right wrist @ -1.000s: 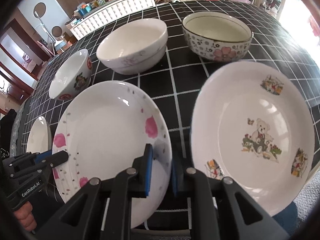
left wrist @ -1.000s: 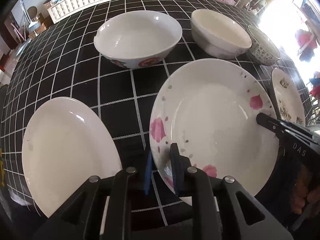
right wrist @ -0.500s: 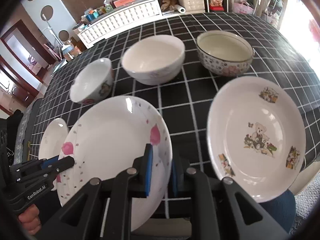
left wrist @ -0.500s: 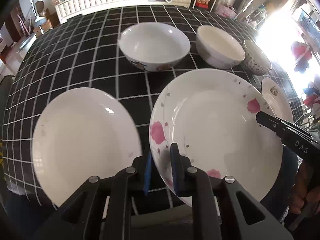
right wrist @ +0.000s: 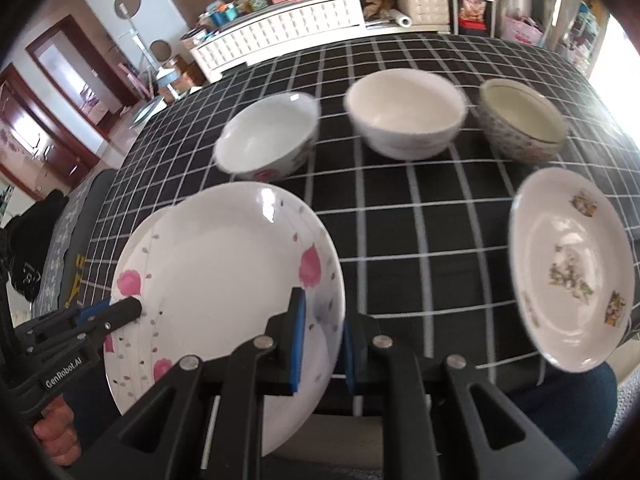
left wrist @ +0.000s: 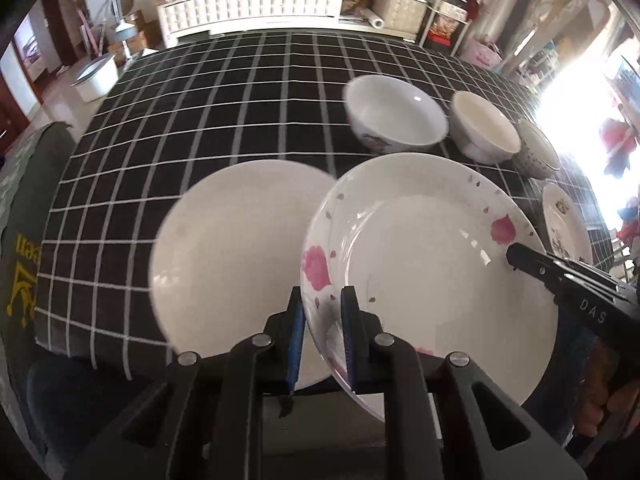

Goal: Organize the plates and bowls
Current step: 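Lower the pink-flower plate onto the plain white plate with the right gripper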

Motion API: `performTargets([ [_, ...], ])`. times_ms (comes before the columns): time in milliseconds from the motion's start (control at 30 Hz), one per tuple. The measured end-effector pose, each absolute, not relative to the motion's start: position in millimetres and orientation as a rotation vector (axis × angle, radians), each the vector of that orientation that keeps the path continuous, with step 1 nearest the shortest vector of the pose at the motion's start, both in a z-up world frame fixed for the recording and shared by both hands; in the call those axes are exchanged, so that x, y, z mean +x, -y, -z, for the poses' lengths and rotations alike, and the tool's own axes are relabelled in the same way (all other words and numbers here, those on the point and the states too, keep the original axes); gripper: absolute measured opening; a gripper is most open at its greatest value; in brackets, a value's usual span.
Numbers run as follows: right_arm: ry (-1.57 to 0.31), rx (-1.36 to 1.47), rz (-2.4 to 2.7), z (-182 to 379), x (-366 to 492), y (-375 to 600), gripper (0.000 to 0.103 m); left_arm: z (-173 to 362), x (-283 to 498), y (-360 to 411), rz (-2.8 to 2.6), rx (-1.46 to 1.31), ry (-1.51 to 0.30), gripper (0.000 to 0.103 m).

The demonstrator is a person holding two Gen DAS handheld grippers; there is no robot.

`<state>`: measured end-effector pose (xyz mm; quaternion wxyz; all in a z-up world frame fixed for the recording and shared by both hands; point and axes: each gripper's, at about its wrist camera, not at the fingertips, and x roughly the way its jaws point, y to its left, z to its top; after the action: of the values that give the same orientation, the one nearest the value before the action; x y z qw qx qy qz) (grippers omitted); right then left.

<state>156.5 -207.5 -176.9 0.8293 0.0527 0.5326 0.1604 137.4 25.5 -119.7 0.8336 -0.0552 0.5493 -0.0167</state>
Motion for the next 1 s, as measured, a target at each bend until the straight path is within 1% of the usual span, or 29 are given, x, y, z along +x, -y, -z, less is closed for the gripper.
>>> performTargets([
  [467,-1.161,-0.005,-0.414,188.6,155.1,136.0,0.020,124.4,105.6,-92.4,-0.067,-0.212,-1.160,0.014],
  [1000,-1.185,-0.087,-0.424,201.0,158.0,98.4,0.020,144.9,104.0,-121.9,-0.114,-0.262,-1.191,0.014],
])
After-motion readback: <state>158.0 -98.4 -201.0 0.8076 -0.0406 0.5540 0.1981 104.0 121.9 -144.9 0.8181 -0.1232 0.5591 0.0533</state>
